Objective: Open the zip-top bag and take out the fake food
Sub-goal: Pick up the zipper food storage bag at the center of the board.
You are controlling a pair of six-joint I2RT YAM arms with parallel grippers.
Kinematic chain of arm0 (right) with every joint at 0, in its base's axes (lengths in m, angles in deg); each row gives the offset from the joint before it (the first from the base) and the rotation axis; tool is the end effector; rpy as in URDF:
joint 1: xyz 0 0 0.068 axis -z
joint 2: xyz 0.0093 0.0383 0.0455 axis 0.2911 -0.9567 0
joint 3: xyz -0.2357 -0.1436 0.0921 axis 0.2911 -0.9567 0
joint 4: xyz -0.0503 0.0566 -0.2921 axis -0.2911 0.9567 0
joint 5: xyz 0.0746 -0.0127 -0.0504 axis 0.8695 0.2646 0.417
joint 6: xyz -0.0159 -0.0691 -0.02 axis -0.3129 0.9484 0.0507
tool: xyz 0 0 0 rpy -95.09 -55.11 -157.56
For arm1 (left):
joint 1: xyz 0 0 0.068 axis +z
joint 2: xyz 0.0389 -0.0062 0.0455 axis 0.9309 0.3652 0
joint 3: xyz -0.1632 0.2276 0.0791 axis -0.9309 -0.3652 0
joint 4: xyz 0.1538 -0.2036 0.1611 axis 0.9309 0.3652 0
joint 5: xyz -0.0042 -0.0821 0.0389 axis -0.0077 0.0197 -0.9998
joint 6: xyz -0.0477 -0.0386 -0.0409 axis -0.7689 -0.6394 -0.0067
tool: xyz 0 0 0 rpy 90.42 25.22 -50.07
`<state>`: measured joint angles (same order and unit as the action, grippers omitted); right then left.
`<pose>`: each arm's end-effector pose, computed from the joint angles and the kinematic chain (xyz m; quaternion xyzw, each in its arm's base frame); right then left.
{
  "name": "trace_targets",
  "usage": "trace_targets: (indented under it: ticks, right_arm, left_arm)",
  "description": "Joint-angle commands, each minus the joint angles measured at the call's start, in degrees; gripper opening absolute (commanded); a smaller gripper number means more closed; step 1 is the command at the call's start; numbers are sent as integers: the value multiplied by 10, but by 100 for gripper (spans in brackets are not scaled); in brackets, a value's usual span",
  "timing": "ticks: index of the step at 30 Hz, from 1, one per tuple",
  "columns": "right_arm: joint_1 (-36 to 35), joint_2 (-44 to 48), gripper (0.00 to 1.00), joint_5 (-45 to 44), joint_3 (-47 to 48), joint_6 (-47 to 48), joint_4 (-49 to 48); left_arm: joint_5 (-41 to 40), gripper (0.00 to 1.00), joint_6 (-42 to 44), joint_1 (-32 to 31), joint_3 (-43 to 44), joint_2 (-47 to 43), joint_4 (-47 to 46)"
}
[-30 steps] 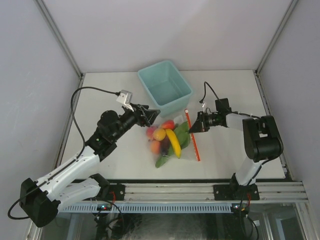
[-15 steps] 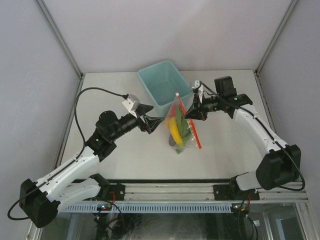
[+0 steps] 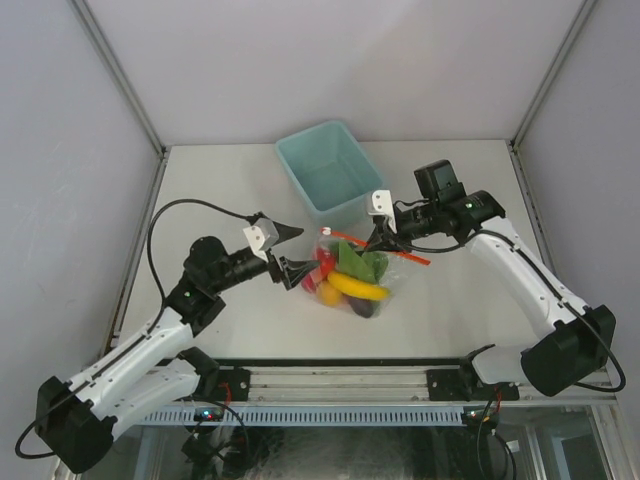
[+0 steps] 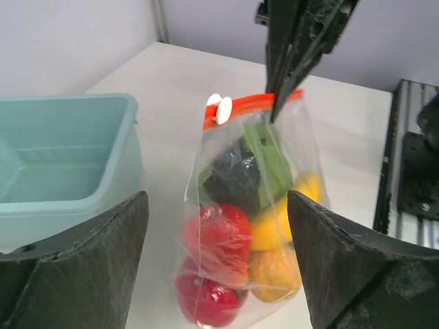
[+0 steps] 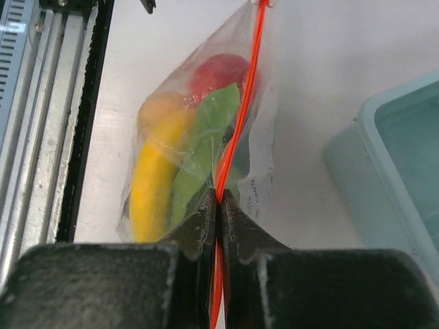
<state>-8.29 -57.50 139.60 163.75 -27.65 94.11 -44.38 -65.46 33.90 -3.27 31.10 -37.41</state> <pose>0.2596 0.1765 0.3507 -0.6412 0.5753 0.3442 0.3734 0.1903 -0.1659 0.3198 0.3657 0.5934 -0.3621 0.6189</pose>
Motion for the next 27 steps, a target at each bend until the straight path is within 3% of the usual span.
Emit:
trace_targets:
  ticks: [1, 7, 16, 27]
  right_arm:
    - [-8, 20, 0, 18, 27, 95, 19]
    - [-16, 9, 0, 34, 28, 142, 26]
    - [-12, 2, 0, 51, 29, 158, 36]
    - [36, 3, 0, 102, 29, 120, 37]
  left_arm:
    - [71, 85, -35, 4, -29, 12, -97]
    - [97, 82, -101, 3, -41, 73, -212]
    - [166, 54, -224, 3, -20, 213, -368]
    - [148, 53, -271, 2, -60, 260, -505]
